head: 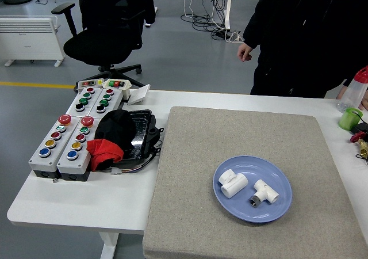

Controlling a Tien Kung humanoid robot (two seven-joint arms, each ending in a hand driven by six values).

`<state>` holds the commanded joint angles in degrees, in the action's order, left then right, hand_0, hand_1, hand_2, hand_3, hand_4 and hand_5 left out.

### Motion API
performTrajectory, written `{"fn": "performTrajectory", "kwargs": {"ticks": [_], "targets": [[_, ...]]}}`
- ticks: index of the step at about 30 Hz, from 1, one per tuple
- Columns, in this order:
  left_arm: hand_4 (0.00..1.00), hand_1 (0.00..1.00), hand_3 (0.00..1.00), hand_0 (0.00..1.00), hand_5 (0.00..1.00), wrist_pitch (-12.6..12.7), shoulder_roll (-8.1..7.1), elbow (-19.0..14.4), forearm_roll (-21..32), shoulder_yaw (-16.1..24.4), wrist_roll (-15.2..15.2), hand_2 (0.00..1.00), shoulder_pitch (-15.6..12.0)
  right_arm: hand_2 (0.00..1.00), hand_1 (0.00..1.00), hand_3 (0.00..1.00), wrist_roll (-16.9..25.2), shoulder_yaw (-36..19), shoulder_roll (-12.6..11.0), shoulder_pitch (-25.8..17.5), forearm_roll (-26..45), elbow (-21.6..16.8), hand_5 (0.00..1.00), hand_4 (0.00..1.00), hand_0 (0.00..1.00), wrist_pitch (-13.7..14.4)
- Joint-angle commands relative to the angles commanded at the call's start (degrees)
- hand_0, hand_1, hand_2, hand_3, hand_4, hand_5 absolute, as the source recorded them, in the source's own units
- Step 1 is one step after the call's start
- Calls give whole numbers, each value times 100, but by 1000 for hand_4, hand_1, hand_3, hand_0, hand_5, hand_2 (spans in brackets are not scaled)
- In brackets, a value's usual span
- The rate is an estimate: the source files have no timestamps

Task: Pick pipe place plate twice

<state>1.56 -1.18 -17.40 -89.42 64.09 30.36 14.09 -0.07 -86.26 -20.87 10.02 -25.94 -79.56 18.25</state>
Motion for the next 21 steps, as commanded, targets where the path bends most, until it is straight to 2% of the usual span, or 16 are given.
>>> {"fn": "performTrajectory", "kwargs": {"ticks": [9,21], "targets": [[387,631,552,653,998,23,-24,16,99,-64,-35,632,32,875,782,843,-45,-339,176,-373,58,-10,468,530,817,-10],[387,630,550,653,998,64,-44,43,144,-71,-92,631,98,870,772,836,-73,-513,375,-523,-4,28,492,517,807,62]]}}
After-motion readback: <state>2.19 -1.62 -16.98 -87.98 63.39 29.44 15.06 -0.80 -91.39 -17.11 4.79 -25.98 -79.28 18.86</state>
